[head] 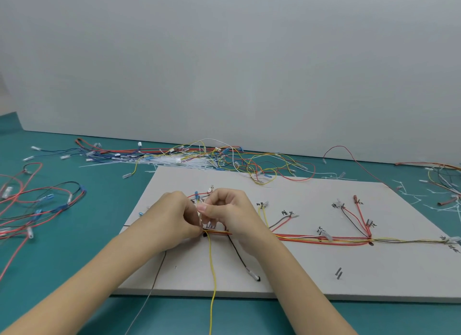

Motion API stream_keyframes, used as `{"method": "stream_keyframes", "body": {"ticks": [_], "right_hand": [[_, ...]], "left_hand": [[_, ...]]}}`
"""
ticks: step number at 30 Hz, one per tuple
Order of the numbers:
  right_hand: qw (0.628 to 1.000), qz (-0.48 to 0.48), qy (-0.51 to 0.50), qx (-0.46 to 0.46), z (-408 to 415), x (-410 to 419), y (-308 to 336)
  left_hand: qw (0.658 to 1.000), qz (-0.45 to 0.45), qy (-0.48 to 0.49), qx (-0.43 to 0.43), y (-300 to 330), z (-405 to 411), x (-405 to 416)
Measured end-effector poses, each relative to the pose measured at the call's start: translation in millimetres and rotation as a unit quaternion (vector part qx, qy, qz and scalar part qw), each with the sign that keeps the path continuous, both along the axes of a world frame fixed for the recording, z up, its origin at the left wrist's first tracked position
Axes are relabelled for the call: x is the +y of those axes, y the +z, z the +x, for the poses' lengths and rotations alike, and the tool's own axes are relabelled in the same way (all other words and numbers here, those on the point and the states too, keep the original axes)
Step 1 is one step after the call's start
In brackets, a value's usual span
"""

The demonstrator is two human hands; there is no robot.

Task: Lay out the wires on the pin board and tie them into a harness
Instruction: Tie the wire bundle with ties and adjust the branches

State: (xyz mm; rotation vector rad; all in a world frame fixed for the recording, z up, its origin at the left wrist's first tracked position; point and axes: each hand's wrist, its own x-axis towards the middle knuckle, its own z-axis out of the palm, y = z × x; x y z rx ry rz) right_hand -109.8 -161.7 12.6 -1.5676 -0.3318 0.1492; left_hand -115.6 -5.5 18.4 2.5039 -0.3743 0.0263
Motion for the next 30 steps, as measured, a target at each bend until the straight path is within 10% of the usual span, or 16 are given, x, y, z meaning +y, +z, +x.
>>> {"method": "stream_keyframes", "body": {"ticks": [18,30], "right_hand": [[0.952,-0.254,-0.127,-0.112,10.3,-17.9,-1.0],[0.903,-0.369,-0.21,-0.07,29.9,-62.8,-4.6]], "left_hand": [[0.992,-0.04,-0.046,0.108,14.3,16.3,51.7],[0.999,-0.014,0.011,-0.029,-1.9,22.7,40.1]]}}
